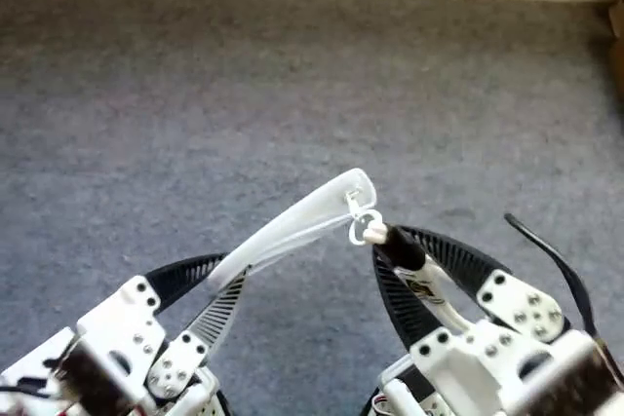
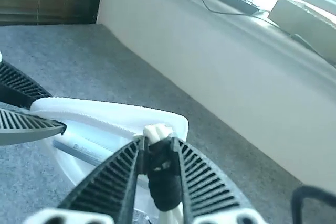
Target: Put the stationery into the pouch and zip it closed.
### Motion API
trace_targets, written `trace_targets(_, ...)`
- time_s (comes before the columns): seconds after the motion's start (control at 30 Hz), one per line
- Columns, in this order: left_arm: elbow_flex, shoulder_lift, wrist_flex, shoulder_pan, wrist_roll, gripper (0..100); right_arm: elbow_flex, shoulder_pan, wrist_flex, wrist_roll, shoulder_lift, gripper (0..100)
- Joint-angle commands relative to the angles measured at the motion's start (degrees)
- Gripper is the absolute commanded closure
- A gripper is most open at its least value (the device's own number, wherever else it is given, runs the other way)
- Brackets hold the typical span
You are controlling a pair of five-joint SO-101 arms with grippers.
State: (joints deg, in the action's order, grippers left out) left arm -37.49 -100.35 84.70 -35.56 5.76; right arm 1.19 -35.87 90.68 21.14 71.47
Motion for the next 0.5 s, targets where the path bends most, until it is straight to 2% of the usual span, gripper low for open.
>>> trace_targets(0.0,0.3,6.4,-0.9,0.1,0.2,99,2.6,-0.8,0.7,-1.2,-4.4,99.2)
trace_targets(0.2,0.4,10.4,-1.0,0.6,0.3,99,2.6,-0.8,0.7,-3.6,-11.4,99.1)
trace_targets(0.27,0.3,11.1,-1.4,3.7,0.3,97,2.6,-0.8,0.7,-3.7,-14.2,99.0)
trace_targets(0.4,-1.1,13.6,-1.9,13.8,-0.1,84,2.5,-0.7,0.7,-4.0,-19.3,98.9)
trace_targets(0.47,-3.7,15.3,-5.5,17.8,-0.7,80,2.5,-0.7,0.7,-4.0,-21.0,98.8)
